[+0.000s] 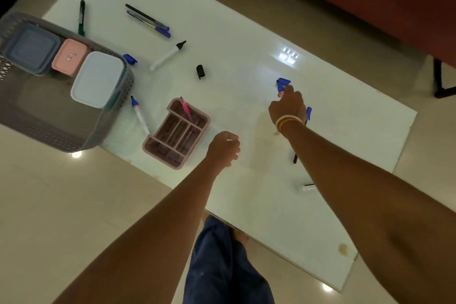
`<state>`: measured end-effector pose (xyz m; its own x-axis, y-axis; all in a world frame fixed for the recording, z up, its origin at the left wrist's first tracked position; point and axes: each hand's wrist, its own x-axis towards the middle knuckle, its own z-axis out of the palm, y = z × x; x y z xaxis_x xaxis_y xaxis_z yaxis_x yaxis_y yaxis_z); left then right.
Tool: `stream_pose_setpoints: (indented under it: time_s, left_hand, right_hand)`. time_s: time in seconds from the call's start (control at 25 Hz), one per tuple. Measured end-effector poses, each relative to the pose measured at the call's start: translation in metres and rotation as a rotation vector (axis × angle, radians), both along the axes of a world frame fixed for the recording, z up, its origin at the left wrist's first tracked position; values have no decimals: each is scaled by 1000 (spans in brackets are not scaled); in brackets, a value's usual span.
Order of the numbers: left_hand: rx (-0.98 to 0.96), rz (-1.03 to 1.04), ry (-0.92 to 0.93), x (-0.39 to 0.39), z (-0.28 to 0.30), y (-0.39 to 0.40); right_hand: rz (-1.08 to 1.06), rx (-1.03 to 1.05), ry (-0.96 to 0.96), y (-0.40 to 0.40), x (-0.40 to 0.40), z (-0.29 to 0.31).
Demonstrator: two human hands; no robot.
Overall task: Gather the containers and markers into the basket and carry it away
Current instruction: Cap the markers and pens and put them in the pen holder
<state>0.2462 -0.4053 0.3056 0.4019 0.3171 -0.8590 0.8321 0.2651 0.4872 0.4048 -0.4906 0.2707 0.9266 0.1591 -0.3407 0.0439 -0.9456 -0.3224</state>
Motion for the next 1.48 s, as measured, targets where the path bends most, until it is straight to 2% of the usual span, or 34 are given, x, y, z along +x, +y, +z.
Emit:
stream_pose_setpoints:
  time_s: [0.12,0.24,0.44,0.52,0.64,0.72,0.92,1.04,1.12,1.2,1.36,1.48]
  left_hand:
    - [22,10,-6,3,-6,15]
    - [-22,-77,24,5,-6,26]
    - [-70,-200,-31,19,2,32]
    - [-23,-129,-64,26,9,31]
    - [88,18,-138,34,20,35]
    - [97,74,-141,37,31,40]
    - [169,272,-185,24,44,53]
    - [182,496,-178,4,50,66]
    - [46,720,-214,-7,54,75]
    - [-94,891,-288,-16,58,80]
    - [-116,929,-299,-25,56,78]
    - [-32,771,-294,-27,57,77]
  right_hand:
    - [110,-130,-87,8,30,-5]
    - [161,-217,-6,19,44,-11]
    - [241,-228,-68,32,11,-13]
    - [118,-24,36,34,-15,-11]
    - [-315,455,240,44,-54,9]
    - [-428,623,279,47,-74,24]
    - [-136,707,278,51,-100,51]
    - [27,617,374,53,-108,63]
    - [105,597,420,51,-121,65]
    - [220,610,374,47,-136,67]
    - [364,569,242,53,-147,67]
    - [407,451,208,56,-145,70]
